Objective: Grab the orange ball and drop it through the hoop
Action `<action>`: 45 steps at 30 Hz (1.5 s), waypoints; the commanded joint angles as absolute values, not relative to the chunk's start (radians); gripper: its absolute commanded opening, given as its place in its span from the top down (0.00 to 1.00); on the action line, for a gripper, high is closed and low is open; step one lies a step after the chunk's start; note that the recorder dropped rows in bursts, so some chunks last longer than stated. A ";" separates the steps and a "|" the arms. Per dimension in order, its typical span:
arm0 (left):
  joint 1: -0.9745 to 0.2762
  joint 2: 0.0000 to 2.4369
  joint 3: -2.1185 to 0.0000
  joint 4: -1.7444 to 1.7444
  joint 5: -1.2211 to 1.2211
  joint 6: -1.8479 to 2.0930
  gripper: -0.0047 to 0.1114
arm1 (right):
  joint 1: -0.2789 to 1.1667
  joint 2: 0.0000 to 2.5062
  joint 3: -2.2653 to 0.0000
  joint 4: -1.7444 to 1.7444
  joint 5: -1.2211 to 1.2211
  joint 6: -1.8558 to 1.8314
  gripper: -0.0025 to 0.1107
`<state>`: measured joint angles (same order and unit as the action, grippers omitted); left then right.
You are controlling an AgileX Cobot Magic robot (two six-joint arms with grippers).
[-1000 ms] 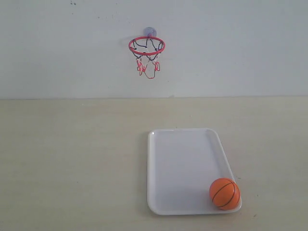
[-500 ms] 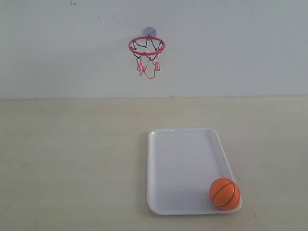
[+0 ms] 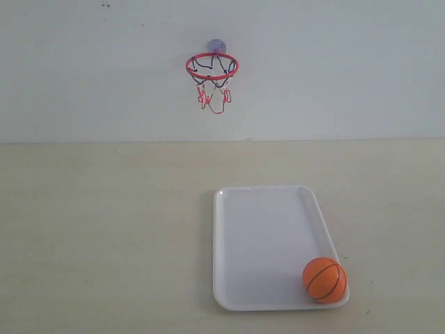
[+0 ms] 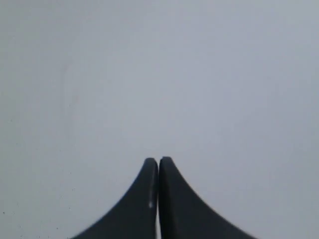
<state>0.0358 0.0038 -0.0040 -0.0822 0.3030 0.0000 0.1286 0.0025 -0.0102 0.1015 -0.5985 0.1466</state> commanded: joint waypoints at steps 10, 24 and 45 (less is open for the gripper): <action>0.038 0.000 0.000 -0.088 0.291 -0.007 0.92 | 0.130 0.521 -0.575 0.120 0.394 -0.069 0.98; 0.038 0.000 0.000 -0.088 0.291 -0.007 0.92 | 0.141 1.169 -0.720 0.211 0.040 0.116 0.98; 0.038 0.000 0.000 -0.088 0.291 -0.007 0.92 | 0.440 1.746 -1.349 -0.009 1.132 -0.095 0.26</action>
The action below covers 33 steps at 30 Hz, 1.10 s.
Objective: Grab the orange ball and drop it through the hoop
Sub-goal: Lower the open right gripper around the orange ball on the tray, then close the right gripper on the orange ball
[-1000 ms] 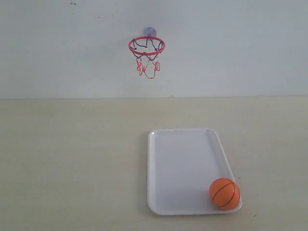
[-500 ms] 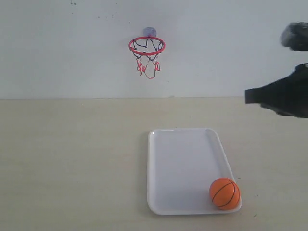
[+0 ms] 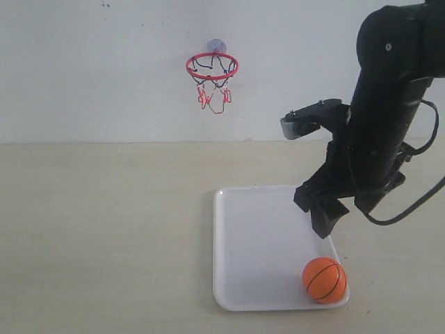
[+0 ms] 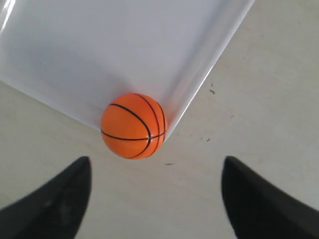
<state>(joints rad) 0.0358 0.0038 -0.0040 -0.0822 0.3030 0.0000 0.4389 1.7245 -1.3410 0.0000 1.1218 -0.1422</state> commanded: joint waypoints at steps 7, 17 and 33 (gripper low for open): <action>0.038 0.000 0.000 -0.088 0.291 -0.007 0.92 | 0.440 1.791 -1.346 0.000 1.147 -0.032 0.27; 0.038 0.000 0.000 -0.088 0.291 -0.007 0.92 | 0.440 1.891 -1.346 0.096 1.152 -0.025 0.27; 0.038 0.000 0.000 -0.088 0.291 -0.007 0.92 | 0.440 1.931 -1.286 0.099 1.021 0.000 0.31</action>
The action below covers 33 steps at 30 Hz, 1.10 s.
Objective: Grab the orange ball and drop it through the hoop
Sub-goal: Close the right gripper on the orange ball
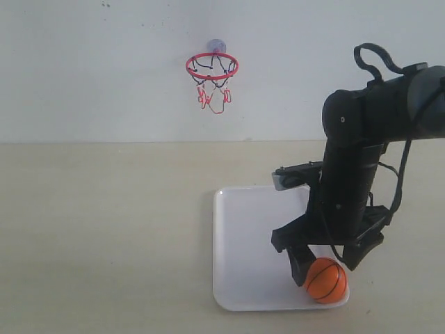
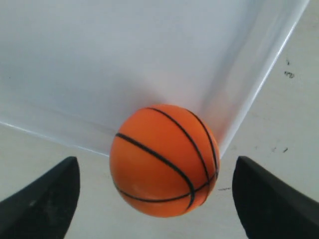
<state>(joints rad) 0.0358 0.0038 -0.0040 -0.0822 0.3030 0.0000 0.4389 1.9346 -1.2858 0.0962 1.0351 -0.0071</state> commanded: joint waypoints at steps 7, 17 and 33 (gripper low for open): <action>0.038 0.000 0.000 -0.088 0.291 -0.007 0.92 | 0.440 1.931 -1.286 0.099 1.013 0.000 0.31; 0.038 0.000 0.000 -0.088 0.291 -0.007 0.92 | 0.440 1.931 -1.286 0.097 0.999 0.000 0.31; 0.038 0.000 0.000 -0.088 0.291 -0.007 0.92 | 0.440 1.946 -1.286 0.096 1.025 0.000 0.31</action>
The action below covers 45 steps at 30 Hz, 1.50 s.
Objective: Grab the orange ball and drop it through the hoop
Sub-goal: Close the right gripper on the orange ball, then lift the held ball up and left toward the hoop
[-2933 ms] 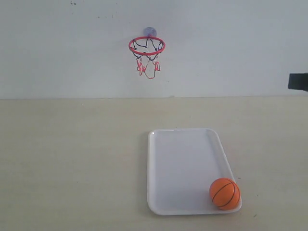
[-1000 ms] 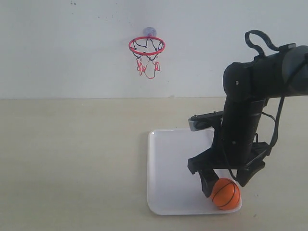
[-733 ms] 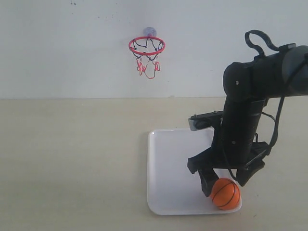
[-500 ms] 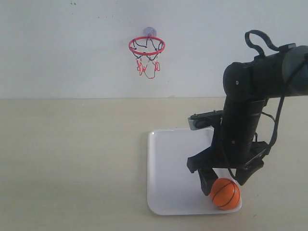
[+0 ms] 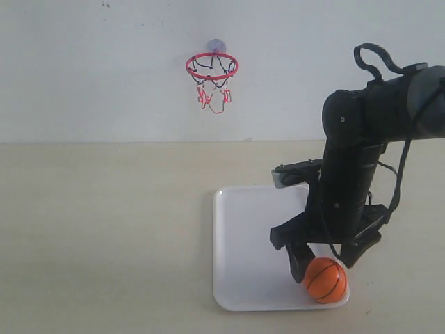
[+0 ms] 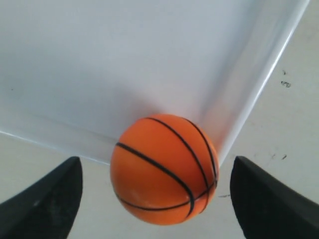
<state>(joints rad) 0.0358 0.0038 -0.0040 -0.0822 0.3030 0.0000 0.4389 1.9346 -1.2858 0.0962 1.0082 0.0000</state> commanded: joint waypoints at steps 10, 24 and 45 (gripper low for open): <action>0.038 0.000 0.000 -0.088 0.291 -0.007 0.92 | 0.440 1.965 -1.290 0.096 1.028 0.000 0.31; 0.038 0.000 0.000 -0.088 0.291 -0.007 0.92 | 0.440 1.965 -1.290 0.096 1.030 -0.014 0.97; 0.038 0.000 0.000 -0.088 0.291 -0.007 0.92 | 0.440 1.684 -1.537 0.096 1.083 -0.203 0.98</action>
<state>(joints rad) 0.0358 0.0038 -0.0040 -0.0822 0.3030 0.0000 0.4389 1.7625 -1.5317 0.0962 1.1322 -0.1584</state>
